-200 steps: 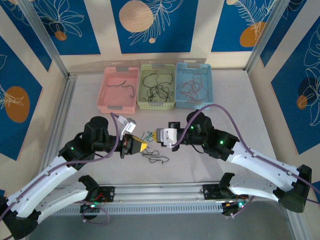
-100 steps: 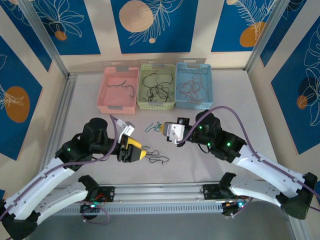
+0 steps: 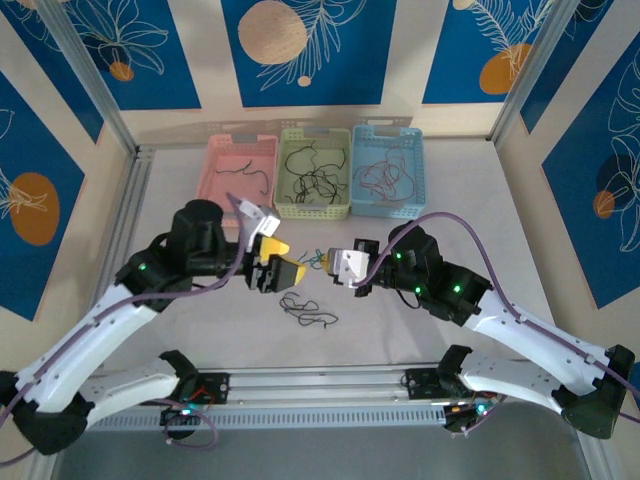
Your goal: Untangle the cables
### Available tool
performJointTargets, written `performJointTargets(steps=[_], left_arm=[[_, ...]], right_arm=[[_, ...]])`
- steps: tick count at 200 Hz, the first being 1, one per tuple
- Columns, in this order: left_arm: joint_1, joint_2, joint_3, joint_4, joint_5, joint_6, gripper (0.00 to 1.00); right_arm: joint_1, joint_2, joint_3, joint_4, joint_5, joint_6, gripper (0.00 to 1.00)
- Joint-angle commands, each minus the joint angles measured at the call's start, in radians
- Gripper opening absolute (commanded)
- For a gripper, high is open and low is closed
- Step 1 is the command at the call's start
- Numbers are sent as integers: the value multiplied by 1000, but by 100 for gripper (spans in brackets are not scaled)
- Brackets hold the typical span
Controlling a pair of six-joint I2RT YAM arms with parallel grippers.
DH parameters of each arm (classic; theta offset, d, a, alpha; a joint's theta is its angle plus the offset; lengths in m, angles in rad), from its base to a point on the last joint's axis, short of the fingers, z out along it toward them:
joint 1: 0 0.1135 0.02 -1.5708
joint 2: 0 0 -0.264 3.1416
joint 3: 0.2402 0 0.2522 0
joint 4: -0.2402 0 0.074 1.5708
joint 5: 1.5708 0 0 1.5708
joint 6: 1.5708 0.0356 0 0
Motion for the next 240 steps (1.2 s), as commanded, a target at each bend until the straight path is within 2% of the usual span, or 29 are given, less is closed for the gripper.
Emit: performJointTargets(steps=[1,24,58,73,85,97,115,130,139,182,191,215,240], left_arm=[[4,45,36,12,-4,64,83],[4,88,55,41,-7,66,79],[3,104,46,90,-27,49,63],[4,104,37,112,-28,31,51],[4,104,26,137,-16,14,38],[4,106,15,160,-5,-5,32],[4,106,-7,172,-5,-20,33],[3,104,-18,172,-7,-23,48],[4,101,-24,173,-8,-25,53],[3,104,-39,169,6,-18,53],[4,106,-40,162,7,-13,48],[4,106,-44,169,10,-16,24],[4,107,-48,170,6,-20,7]], right_arm=[[2,-5,-10,-13,-31,24,0],[6,-6,-13,-11,-33,34,0],[10,-17,-18,-23,-28,41,0],[10,-19,-19,-28,-26,41,0],[11,-19,-20,-29,-25,39,0],[12,-21,-18,-26,-20,39,0],[12,-25,-17,-23,-17,39,0],[11,-25,-17,-21,-17,39,0],[11,-26,-17,-22,-17,39,0],[11,-25,-21,-17,-14,40,0],[11,-25,-21,-16,-14,40,0],[11,-24,-22,-15,-12,41,0],[11,-26,-26,-5,-10,45,0]])
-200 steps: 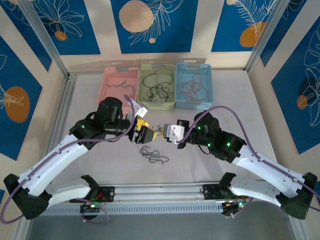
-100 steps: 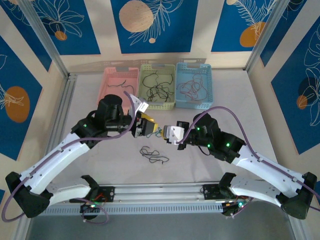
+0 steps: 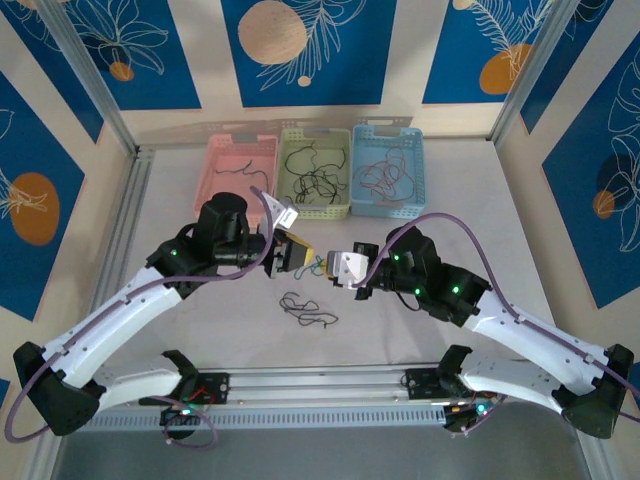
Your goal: Untangle the cables
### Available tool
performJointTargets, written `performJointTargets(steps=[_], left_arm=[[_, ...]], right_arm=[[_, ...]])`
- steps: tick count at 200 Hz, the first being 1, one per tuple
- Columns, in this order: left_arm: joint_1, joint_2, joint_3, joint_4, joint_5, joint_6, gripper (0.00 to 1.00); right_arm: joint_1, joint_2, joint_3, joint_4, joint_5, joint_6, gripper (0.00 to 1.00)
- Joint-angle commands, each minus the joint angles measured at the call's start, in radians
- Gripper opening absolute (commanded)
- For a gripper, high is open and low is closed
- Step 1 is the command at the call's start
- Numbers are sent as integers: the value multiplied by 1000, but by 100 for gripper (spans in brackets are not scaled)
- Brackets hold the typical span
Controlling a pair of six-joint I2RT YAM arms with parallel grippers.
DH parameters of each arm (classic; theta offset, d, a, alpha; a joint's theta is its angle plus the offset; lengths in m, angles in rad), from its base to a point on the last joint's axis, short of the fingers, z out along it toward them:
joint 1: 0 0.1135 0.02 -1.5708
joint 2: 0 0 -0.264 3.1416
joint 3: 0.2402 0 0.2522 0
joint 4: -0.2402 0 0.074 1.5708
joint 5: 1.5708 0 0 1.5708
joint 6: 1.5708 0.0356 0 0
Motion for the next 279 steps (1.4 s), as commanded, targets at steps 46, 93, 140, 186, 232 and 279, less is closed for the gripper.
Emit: performJointTargets(steps=[46,93,140,186,232,279], left_arm=[[3,-74,-10,5,-127,-31,0],[4,-258,-52,1,-359,-126,0],[5,-430,-134,104,-489,-246,0],[6,-515,-236,199,-576,-324,0],[5,-460,-225,242,-398,-322,78],[5,-376,-218,207,-241,-344,87]], right_arm=[[3,-35,-24,28,42,19,0],[-19,-43,-34,41,107,62,0],[-43,-35,-36,30,59,179,0],[-68,-35,-50,47,25,288,0],[-101,-40,-45,46,-18,328,0],[-186,-43,-10,46,-88,536,0]])
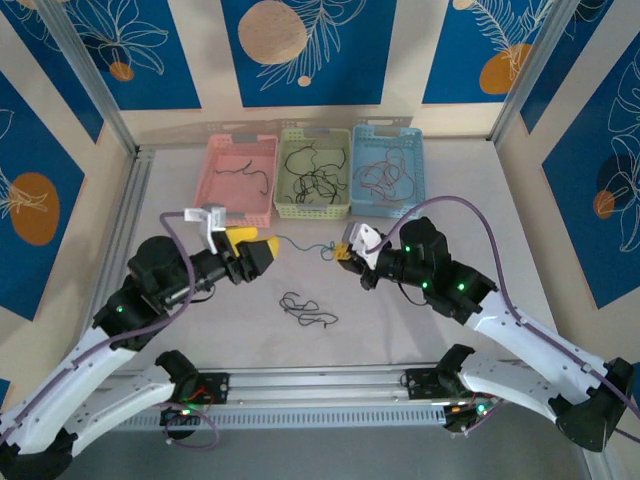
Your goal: Untangle the cables
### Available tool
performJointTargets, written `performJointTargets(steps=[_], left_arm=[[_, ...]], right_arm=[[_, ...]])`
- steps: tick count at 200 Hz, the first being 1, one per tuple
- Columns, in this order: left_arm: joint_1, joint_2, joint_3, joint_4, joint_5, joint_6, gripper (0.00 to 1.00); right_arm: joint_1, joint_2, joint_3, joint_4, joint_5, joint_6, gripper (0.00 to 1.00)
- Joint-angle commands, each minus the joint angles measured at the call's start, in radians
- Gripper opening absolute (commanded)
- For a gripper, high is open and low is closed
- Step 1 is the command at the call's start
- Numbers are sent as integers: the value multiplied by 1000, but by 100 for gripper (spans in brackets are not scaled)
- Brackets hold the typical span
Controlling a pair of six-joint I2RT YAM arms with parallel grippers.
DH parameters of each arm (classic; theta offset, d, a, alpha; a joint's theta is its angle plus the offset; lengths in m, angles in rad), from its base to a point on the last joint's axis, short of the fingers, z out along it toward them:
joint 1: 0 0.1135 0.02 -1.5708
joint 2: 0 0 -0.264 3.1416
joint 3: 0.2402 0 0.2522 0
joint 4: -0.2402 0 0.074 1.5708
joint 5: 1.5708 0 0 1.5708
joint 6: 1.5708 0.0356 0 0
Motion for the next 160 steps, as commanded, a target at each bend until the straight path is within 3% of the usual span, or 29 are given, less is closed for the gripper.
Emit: performJointTargets(steps=[1,41,84,128,160], left_arm=[[5,21,-1,11,76,-32,87],[5,65,-40,106,91,-104,86],[5,123,-52,213,51,-134,86],[5,213,-61,350,58,-176,83],[5,258,-63,413,96,-208,69]], right_arm=[[-33,-16,28,3,-45,161,0],[-33,-8,31,105,-60,446,0],[-6,1,4,171,-66,608,0],[32,17,-7,211,-74,665,0],[41,20,-14,215,-61,660,0]])
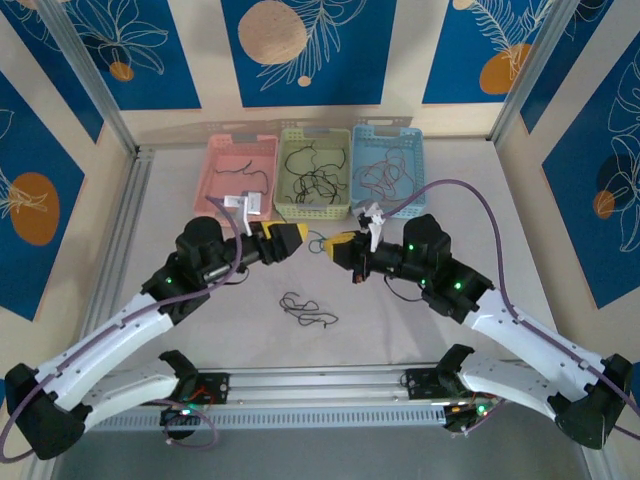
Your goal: Untangle the cables
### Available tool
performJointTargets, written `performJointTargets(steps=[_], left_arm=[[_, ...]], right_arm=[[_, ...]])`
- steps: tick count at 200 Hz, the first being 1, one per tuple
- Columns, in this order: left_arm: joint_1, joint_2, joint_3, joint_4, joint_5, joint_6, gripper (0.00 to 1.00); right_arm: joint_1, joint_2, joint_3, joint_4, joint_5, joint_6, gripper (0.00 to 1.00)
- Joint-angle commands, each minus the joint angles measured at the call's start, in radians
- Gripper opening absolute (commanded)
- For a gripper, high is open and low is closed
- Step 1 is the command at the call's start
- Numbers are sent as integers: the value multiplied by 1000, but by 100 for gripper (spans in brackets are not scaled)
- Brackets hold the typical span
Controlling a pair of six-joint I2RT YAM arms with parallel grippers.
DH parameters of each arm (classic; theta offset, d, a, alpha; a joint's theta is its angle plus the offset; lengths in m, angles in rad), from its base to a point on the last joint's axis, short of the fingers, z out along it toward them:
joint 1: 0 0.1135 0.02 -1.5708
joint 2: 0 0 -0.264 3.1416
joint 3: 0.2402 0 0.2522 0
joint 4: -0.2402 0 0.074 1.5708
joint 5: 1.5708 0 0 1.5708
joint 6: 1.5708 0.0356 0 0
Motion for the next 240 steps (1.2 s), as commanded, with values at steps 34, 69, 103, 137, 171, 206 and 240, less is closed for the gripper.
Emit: performJointTargets(steps=[34,69,103,137,171,206,240], left_arm=[[5,27,3,104,41,-36,14],[6,16,23,81,38,-31,0],[5,-3,34,72,59,-13,0],[4,8,56,114,211,37,0],[5,13,93,147,434,89,0],[4,-21,138,105,552,133,0],[5,-34,163,27,548,162,0]], right_arm=[[10,2,-18,40,0,13,0],[10,-10,-24,36,-32,-70,31],[-6,-91,-45,6,-24,-200,65],[-91,-165,-61,2,-101,-215,63],[-143,-170,-5,-92,-248,-274,46],[-139,-204,28,-187,-420,-409,49],[-83,-231,7,-179,-430,-529,53]])
